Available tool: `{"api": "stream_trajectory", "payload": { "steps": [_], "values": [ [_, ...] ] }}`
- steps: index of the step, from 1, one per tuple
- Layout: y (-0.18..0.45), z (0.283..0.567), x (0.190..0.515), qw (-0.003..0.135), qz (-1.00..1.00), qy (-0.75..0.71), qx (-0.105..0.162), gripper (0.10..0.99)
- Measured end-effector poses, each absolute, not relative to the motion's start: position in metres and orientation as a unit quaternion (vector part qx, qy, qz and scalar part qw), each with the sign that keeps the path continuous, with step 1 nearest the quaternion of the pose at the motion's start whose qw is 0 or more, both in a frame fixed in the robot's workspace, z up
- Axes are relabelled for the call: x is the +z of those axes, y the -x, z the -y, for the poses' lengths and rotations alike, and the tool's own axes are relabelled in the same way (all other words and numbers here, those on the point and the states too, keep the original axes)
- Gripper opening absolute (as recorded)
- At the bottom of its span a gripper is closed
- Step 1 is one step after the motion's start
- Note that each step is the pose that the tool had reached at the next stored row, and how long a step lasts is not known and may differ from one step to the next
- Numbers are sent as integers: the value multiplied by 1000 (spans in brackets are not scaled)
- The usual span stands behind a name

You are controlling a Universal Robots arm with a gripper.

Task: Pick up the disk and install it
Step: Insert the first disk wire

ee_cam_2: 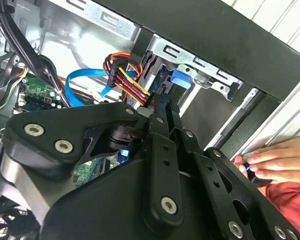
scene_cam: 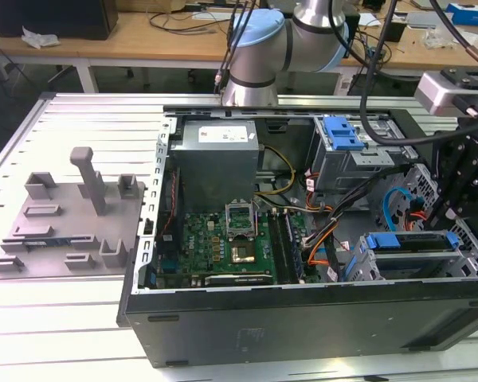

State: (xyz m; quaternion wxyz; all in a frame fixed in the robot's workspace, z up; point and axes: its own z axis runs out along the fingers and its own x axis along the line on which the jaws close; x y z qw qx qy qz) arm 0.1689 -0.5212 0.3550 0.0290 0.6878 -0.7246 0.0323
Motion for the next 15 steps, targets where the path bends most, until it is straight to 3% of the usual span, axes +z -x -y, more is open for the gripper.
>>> {"api": "stream_trajectory", "payload": {
  "steps": [15],
  "values": [
    [-169, 522, 351, 29, 725, -688, 32, 165]
  ]
}}
